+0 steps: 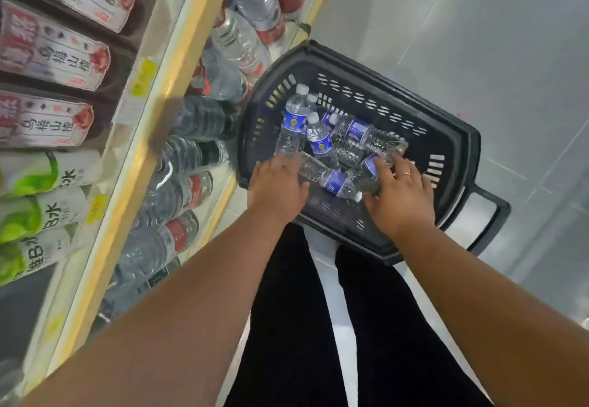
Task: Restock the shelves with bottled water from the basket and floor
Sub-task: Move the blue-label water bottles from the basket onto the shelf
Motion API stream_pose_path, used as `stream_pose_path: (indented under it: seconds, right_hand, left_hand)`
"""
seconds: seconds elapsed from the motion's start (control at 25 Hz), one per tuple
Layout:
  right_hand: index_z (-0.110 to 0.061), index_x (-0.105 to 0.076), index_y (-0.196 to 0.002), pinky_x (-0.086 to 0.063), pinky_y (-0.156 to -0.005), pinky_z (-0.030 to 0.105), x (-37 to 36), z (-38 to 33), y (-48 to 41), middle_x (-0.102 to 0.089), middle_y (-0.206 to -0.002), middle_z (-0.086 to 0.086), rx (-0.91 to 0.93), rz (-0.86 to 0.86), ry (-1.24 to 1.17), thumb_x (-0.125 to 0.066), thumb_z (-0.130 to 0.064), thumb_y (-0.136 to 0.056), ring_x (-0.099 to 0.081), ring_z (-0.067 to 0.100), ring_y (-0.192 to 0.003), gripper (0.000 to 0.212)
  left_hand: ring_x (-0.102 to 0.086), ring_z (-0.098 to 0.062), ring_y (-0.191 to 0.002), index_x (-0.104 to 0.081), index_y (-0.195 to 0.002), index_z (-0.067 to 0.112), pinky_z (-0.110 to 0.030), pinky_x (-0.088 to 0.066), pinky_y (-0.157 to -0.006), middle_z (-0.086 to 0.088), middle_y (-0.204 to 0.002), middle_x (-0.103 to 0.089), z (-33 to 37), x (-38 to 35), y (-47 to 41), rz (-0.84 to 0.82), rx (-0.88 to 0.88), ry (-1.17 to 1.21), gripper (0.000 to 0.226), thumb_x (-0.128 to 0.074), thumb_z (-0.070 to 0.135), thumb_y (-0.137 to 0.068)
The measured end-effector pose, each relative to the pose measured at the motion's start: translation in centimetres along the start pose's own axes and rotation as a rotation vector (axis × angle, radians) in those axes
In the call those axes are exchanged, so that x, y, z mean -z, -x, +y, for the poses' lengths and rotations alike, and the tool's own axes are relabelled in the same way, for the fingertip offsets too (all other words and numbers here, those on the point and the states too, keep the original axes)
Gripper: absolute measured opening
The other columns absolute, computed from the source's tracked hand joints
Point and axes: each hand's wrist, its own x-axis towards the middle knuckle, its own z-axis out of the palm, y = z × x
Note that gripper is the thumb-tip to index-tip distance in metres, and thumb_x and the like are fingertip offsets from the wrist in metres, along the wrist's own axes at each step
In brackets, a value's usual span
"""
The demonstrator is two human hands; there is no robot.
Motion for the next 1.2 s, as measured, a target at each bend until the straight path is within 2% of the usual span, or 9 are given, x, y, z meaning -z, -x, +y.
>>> stream_pose_path:
  seconds: [0.12, 0.32, 0.48, 0.6, 0.72, 0.84, 1.0, 1.08, 1.2]
  right_hand:
    - [-0.026, -0.018, -0.154, -0.016, -0.119, 0.048, -2.7, -0.5, -2.9, -0.014, -0.162, 0.008, -0.008, 0.005, -0.036, -0.054, -0.042, -0.094, -0.014, 0.029, -0.149, 0.072]
    - [-0.021, -0.019, -0.153, -0.026, -0.115, 0.05, -9.5, -2.9, -7.9, -0.023, -0.159, 0.012, -0.046, -0.047, -0.099, -0.061, -0.042, -0.09, -0.025, 0.034, -0.144, 0.078]
    - [-0.024, -0.014, -0.155, -0.022, -0.116, 0.05, -15.0, -3.6, -11.4, -0.02, -0.16, 0.01, 0.011, -0.099, -0.076, -0.057, -0.041, -0.092, -0.02, 0.032, -0.146, 0.078]
    - [-0.025, -0.014, -0.154, -0.022, -0.116, 0.049, -17.8, -2.7, -14.3, -0.02, -0.16, 0.012, 0.033, -0.114, -0.079, -0.054, -0.04, -0.092, -0.02, 0.033, -0.146, 0.076]
    - [-0.024, -0.019, -0.152, -0.033, -0.109, 0.048, -19.6, -2.2, -16.8, -0.03, -0.155, 0.014, 0.074, -0.176, -0.043, -0.058, -0.043, -0.089, -0.031, 0.035, -0.14, 0.076]
    - [-0.027, -0.021, -0.15, -0.044, -0.096, 0.044, -20.5, -2.4, -18.0, -0.04, -0.146, 0.015, 0.095, -0.282, -0.056, -0.063, -0.045, -0.087, -0.047, 0.038, -0.125, 0.078]
    - [-0.021, -0.025, -0.143, -0.047, -0.078, 0.039, -19.8, -2.4, -19.0, -0.058, -0.117, 0.016, 0.095, -0.344, -0.023, -0.068, -0.047, -0.083, -0.056, 0.035, -0.106, 0.078]
    - [-0.018, -0.028, -0.14, -0.051, -0.082, 0.04, -19.1, -2.1, -18.8, -0.061, -0.114, 0.015, 0.095, -0.367, -0.083, -0.067, -0.052, -0.081, -0.059, 0.034, -0.102, 0.078]
    - [-0.029, -0.023, -0.149, -0.041, -0.106, 0.044, -17.7, -1.9, -19.2, -0.043, -0.149, 0.01, 0.05, -0.537, -0.456, -0.065, -0.048, -0.087, -0.048, 0.033, -0.129, 0.077]
  left_hand:
    - [-0.035, -0.033, -0.138, -0.022, -0.153, 0.02, -0.044, -0.03, -0.115, -0.014, -0.153, -0.033, -0.8, -0.3, -5.3, -0.069, 0.005, 0.044, 0.066, -0.052, 0.039, -0.097]
    - [-0.041, -0.033, -0.134, -0.026, -0.151, 0.014, -0.043, -0.037, -0.11, -0.015, -0.147, -0.039, -3.5, -3.4, -13.3, -0.061, 0.073, 0.243, 0.079, -0.067, 0.039, -0.088]
    - [-0.04, -0.034, -0.135, -0.018, -0.153, 0.009, -0.04, -0.037, -0.111, -0.016, -0.149, -0.038, -5.4, -7.2, -19.0, -0.086, 0.115, 0.201, 0.093, -0.07, 0.043, -0.084]
    - [-0.049, -0.031, -0.13, -0.019, -0.152, 0.01, -0.038, -0.041, -0.107, -0.012, -0.144, -0.048, -5.4, -10.7, -22.0, -0.059, 0.212, 0.347, 0.1, -0.077, 0.043, -0.077]
    - [-0.052, -0.031, -0.127, -0.027, -0.146, 0.008, -0.033, -0.042, -0.103, -0.011, -0.141, -0.052, -5.0, -12.7, -23.7, 0.058, 0.331, 0.518, 0.089, -0.078, 0.036, -0.079]
    - [-0.057, -0.025, -0.12, -0.035, -0.139, 0.006, -0.018, -0.038, -0.084, -0.008, -0.134, -0.058, -5.1, -13.4, -24.5, 0.151, 0.321, 0.653, 0.074, -0.077, 0.025, -0.081]
    - [-0.06, -0.017, -0.097, -0.042, -0.129, 0.005, -0.011, -0.036, -0.07, -0.004, -0.118, -0.064, -5.3, -13.1, -24.0, 0.212, 0.278, 0.711, 0.066, -0.081, 0.019, -0.078]
    - [-0.06, -0.015, -0.09, -0.044, -0.124, 0.005, -0.017, -0.043, -0.074, -0.001, -0.107, -0.064, -5.1, -12.8, -23.4, 0.219, 0.244, 0.712, 0.063, -0.082, 0.017, -0.075]
    - [-0.059, -0.014, -0.089, -0.044, -0.124, 0.009, -0.021, -0.047, -0.079, 0.002, -0.104, -0.063, -4.7, -12.2, -22.5, 0.17, 0.234, 0.693, 0.061, -0.08, 0.017, -0.075]
